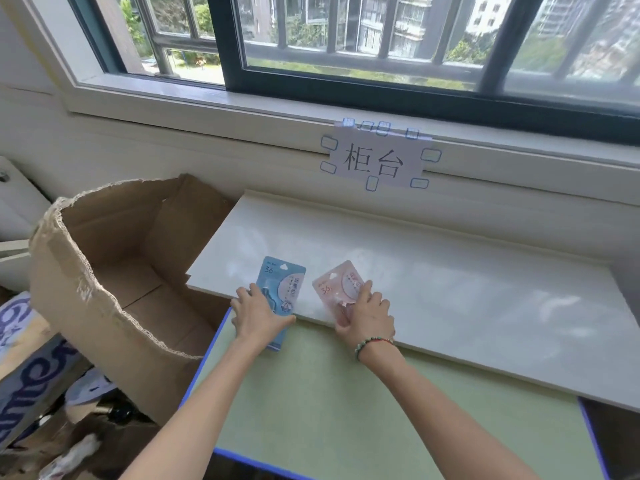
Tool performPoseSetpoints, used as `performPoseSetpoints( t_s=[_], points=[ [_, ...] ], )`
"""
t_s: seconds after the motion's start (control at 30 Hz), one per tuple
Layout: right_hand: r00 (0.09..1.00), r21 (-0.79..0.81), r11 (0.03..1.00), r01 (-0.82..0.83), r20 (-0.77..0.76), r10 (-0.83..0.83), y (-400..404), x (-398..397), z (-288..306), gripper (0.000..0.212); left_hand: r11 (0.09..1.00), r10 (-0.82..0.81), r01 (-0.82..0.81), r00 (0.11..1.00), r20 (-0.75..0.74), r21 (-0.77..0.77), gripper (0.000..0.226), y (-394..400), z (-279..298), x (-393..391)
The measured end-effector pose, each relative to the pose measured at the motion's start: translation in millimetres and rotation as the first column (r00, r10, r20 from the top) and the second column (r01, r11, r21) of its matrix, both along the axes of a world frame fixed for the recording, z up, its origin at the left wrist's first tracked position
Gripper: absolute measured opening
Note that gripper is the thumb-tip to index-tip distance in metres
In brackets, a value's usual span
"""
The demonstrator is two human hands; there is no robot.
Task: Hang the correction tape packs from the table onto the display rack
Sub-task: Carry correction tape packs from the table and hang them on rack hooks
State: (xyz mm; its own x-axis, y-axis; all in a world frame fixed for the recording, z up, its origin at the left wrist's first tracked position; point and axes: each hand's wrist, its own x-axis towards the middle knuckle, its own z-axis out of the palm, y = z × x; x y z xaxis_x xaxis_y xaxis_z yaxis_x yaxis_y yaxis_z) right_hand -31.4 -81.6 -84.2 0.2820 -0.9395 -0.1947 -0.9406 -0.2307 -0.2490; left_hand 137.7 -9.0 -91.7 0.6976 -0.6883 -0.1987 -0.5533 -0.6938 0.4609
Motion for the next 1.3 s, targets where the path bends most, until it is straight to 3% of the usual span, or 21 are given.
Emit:
performPoseSetpoints(
  t_s=[0.13,0.27,0.5,0.87,1.1,1.3],
  points=[
    [0.984,-0.034,0.990,0.134,0.120,-0.129,-6.2,-34.1,30.4,0.103,0.977,-0.084,0.063,0.992,-0.099,-0.204,0.089,-9.2,23.2,-18.7],
    [0.938,-0.092,0.947,0.308,0.197,-0.286,0.8,-68.9,61.9,0.103,0.937,-0.200,0.154,0.972,-0.121,-0.312,0.098,-23.2,51.2,-50.1],
    [0.756,-0.139,0.760,0.635,0.315,-0.574,79.3,-131.1,88.3,0.112,0.818,-0.458,0.353,0.877,-0.144,-0.454,0.098,-5.4,76.8,-117.1],
    [0.322,-0.182,0.269,0.946,0.413,-0.852,269.6,-246.2,129.6,0.113,0.534,-0.817,0.670,0.566,-0.110,-0.517,0.093,97.7,111.7,-263.0],
    [0.016,-0.202,-0.084,0.976,0.449,-0.893,410.0,-329.9,149.7,0.110,0.282,-0.955,0.786,0.283,-0.085,-0.551,0.098,190.8,131.7,-383.9],
    [-0.223,-0.208,-0.349,0.914,0.462,-0.859,559.8,-393.0,152.3,0.104,0.054,-0.998,0.844,0.033,-0.048,-0.534,0.095,315.0,142.8,-489.9]
  ],
)
